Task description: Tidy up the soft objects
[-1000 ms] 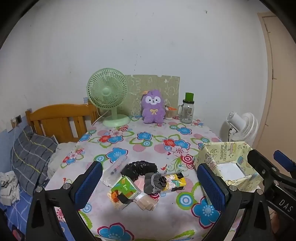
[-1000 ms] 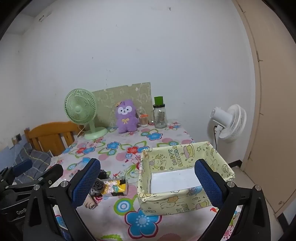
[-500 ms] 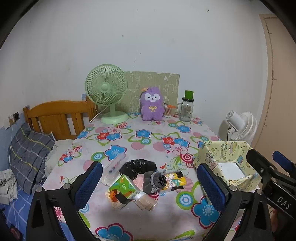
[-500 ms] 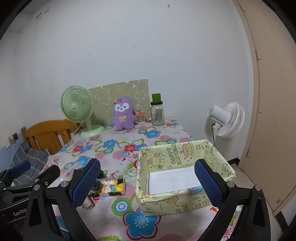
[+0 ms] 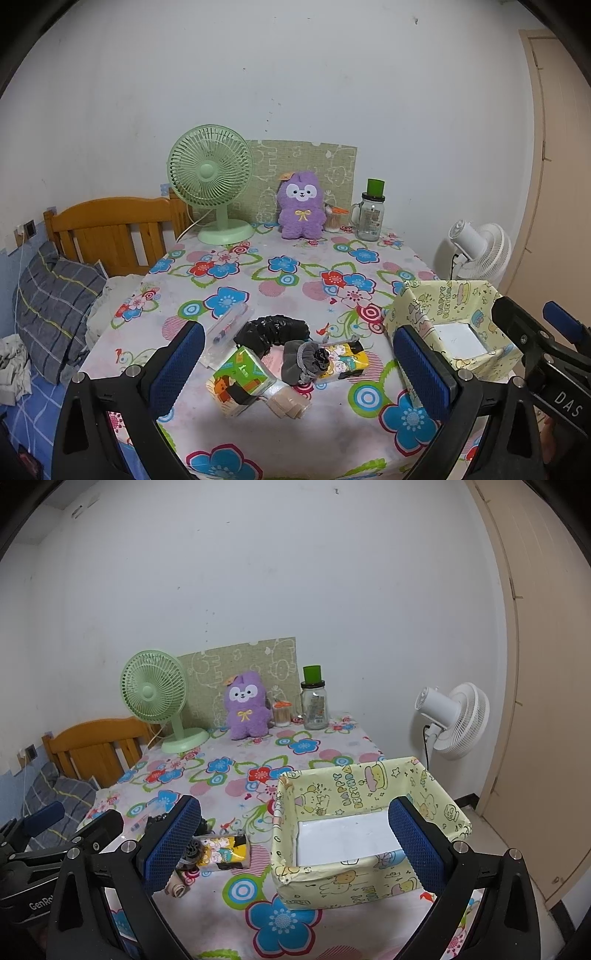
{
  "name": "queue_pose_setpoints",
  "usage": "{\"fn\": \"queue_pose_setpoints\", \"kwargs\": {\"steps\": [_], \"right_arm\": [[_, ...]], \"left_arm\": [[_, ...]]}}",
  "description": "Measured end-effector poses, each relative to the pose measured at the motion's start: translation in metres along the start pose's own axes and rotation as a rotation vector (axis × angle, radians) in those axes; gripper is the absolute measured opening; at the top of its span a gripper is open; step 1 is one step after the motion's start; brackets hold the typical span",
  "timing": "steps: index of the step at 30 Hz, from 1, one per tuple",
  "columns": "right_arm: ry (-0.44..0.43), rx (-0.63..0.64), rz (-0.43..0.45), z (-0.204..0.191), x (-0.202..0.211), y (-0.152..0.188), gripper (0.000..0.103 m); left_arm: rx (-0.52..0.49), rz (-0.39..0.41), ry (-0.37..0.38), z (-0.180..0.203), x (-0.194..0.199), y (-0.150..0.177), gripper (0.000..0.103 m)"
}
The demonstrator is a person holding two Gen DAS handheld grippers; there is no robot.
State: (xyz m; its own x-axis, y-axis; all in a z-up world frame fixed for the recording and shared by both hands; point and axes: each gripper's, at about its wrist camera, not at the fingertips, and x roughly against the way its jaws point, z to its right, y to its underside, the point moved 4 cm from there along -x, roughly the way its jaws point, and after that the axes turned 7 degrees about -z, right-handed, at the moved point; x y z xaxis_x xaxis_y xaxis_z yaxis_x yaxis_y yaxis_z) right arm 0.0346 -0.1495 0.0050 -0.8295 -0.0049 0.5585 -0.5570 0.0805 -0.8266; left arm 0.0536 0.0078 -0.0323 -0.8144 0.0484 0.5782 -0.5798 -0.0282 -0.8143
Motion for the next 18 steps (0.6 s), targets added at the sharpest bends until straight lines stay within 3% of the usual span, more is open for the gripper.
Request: {"fn": "queue_pose_setpoints", "kwargs": {"steps": [18], "right_arm": [[0.002, -0.005, -0.002, 0.0012, 0.0011, -0.0010, 0.103]], "left_arm": [[-0.006, -0.002, 0.000, -0.0009, -0.0002, 0.0017, 0.103]]}}
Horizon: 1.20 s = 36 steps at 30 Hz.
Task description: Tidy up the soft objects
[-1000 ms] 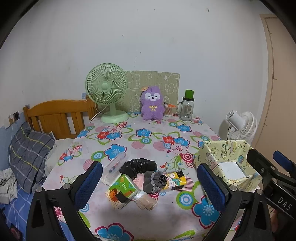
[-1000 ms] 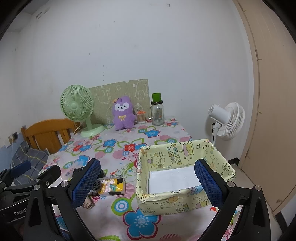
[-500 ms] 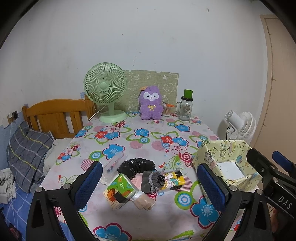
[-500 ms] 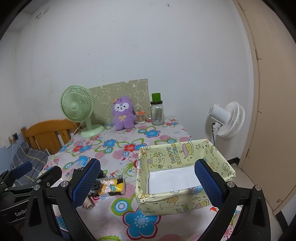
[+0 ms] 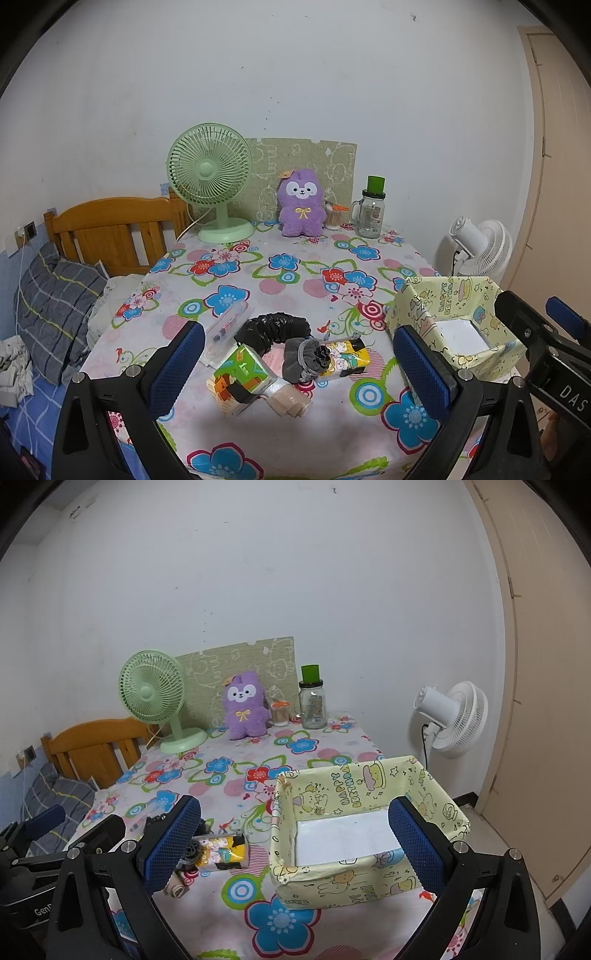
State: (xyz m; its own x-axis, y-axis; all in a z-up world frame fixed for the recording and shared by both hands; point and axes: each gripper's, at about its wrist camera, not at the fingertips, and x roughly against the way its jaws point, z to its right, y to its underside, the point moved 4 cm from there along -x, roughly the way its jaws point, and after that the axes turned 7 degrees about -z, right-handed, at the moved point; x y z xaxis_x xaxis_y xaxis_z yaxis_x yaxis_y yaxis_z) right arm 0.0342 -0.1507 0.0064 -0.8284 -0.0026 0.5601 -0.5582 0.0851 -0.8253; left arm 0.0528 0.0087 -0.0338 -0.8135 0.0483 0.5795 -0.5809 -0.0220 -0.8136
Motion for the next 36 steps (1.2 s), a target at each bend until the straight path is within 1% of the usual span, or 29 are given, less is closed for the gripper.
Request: {"fn": "queue_pose_setpoints", "kwargs": {"steps": [22, 36], "right_arm": [[-0.001, -0.001, -0.014, -0.001, -0.002, 0.000, 0.103], [0.005, 0.007, -0.038, -0.006, -0.010, -0.001, 0.103]], "left_arm": [[-0.016, 0.000, -0.021, 0.000, -0.001, 0.004, 0.102], [-0.018, -0.019, -0.012, 0.000, -0.010, 0.004, 0.102]]}}
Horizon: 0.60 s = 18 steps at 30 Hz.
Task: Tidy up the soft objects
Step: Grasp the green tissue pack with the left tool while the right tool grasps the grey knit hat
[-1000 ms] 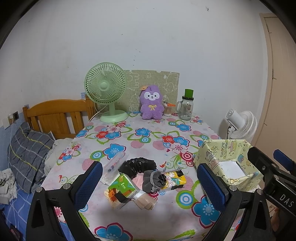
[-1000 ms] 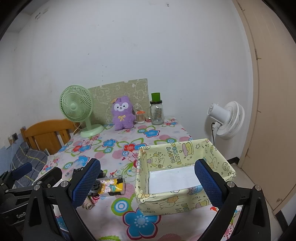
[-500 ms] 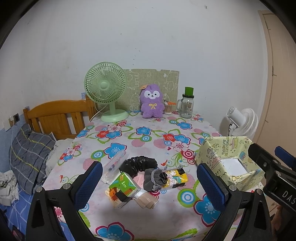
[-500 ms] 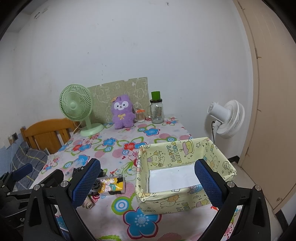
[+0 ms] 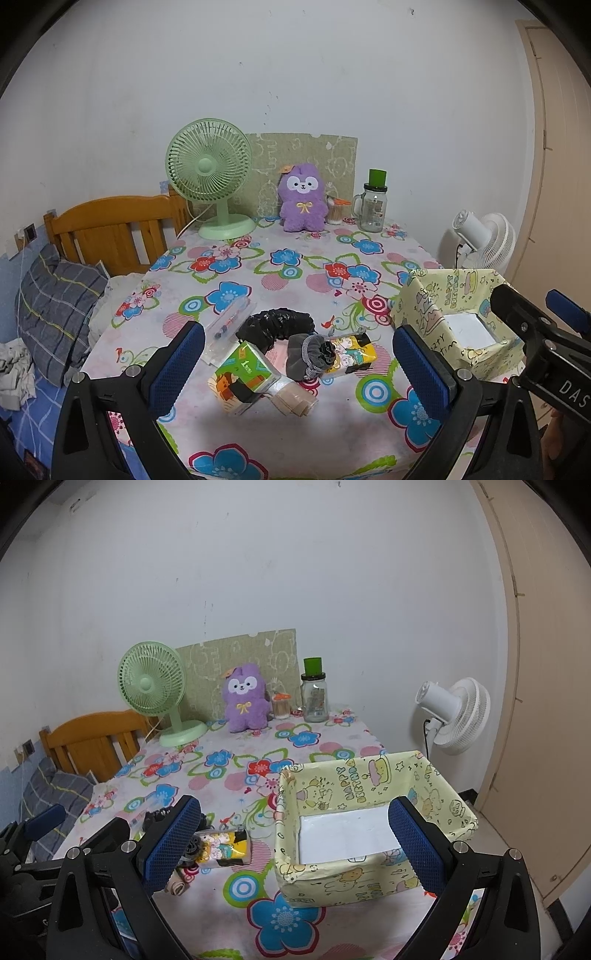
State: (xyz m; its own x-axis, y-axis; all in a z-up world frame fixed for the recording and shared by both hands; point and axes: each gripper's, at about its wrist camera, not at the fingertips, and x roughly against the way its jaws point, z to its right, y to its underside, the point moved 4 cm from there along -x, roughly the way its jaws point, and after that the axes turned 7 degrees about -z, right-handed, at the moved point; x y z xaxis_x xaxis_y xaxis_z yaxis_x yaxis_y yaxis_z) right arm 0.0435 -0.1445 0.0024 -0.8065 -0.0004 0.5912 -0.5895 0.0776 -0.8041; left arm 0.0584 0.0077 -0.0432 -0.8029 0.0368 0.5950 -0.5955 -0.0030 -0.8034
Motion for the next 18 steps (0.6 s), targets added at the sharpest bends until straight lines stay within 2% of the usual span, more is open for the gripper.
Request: {"fn": "queue_pose_setpoints", "kwargs": {"steps": [8, 12, 18], "right_arm": [[-0.011, 0.012, -0.032, -0.015, -0.018, -0.003, 0.102], [-0.014, 0.036, -0.048, -0.028, -0.028, -0.001, 0.102], [-0.029, 0.054, -0.080, -0.048, -0.047, 0.001, 0.102]], "left_arm": [[0.007, -0.026, -0.001, -0.009, -0.012, 0.000, 0.102], [0.009, -0.056, 0.000, -0.016, -0.023, 0.000, 0.097], [0.009, -0.084, -0.007, -0.028, -0.042, 0.001, 0.097]]}}
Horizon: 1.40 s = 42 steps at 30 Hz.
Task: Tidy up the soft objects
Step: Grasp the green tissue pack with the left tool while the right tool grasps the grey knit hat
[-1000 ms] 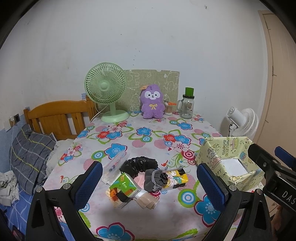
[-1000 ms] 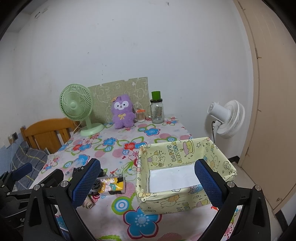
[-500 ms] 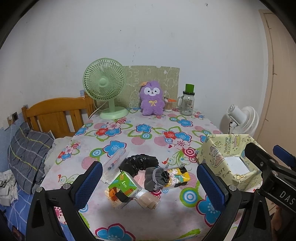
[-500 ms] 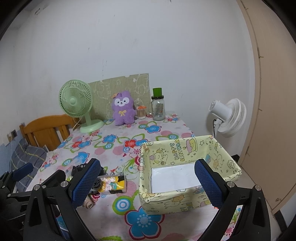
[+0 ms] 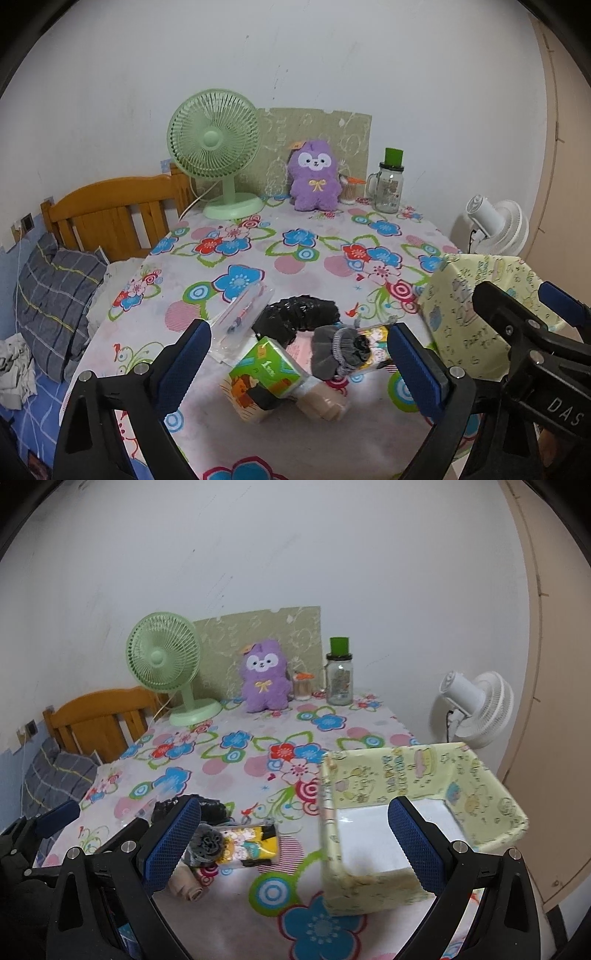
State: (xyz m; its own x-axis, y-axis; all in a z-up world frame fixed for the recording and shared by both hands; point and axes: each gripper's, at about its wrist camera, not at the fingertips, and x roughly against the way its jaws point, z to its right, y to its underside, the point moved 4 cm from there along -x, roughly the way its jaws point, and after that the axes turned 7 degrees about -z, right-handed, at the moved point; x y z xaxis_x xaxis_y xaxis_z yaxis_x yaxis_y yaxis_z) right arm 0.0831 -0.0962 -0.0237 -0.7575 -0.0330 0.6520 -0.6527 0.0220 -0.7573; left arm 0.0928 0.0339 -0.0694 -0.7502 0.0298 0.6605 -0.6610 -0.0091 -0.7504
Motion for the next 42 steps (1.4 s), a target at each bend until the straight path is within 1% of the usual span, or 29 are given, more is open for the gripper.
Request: {"fn": "queue_pose_setpoints", "kwargs": {"steps": [7, 14, 23, 29, 32, 35, 36, 37, 38, 40, 41, 42], "right_arm": [[-0.017, 0.033, -0.050, -0.025, -0.029, 0.000, 0.100], [-0.040, 0.050, -0.110, -0.045, -0.060, 0.003, 0.098], [-0.064, 0.081, -0.192, -0.066, -0.092, 0.014, 0.097], [-0.079, 0.083, -0.242, -0.071, -0.105, 0.021, 0.092], [-0.091, 0.091, -0.268, -0.076, -0.111, 0.026, 0.086], [-0.112, 0.090, -0.308, -0.079, -0.119, 0.032, 0.078], [-0.114, 0.091, -0.317, -0.080, -0.121, 0.033, 0.073], [-0.117, 0.092, -0.331, -0.082, -0.123, 0.035, 0.067], [-0.127, 0.090, -0.343, -0.083, -0.125, 0.037, 0.064], [-0.144, 0.082, -0.350, -0.085, -0.126, 0.039, 0.055], [-0.145, 0.085, -0.349, -0.086, -0.126, 0.039, 0.053], [-0.147, 0.087, -0.350, -0.086, -0.126, 0.039, 0.048]], "left_arm": [[0.028, -0.062, -0.001, -0.020, -0.027, 0.004, 0.093], [0.036, -0.119, -0.011, -0.035, -0.052, 0.007, 0.091], [0.060, -0.198, 0.016, -0.045, -0.079, 0.019, 0.090], [0.064, -0.235, 0.045, -0.043, -0.089, 0.027, 0.089], [0.064, -0.252, 0.058, -0.041, -0.094, 0.031, 0.090], [0.066, -0.272, 0.063, -0.041, -0.099, 0.034, 0.088], [0.066, -0.279, 0.060, -0.041, -0.101, 0.035, 0.086], [0.067, -0.287, 0.060, -0.041, -0.103, 0.037, 0.086], [0.066, -0.287, 0.063, -0.042, -0.104, 0.038, 0.086], [0.066, -0.284, 0.065, -0.041, -0.104, 0.038, 0.086], [0.064, -0.282, 0.068, -0.041, -0.105, 0.038, 0.086], [0.063, -0.282, 0.072, -0.040, -0.105, 0.038, 0.084]]}}
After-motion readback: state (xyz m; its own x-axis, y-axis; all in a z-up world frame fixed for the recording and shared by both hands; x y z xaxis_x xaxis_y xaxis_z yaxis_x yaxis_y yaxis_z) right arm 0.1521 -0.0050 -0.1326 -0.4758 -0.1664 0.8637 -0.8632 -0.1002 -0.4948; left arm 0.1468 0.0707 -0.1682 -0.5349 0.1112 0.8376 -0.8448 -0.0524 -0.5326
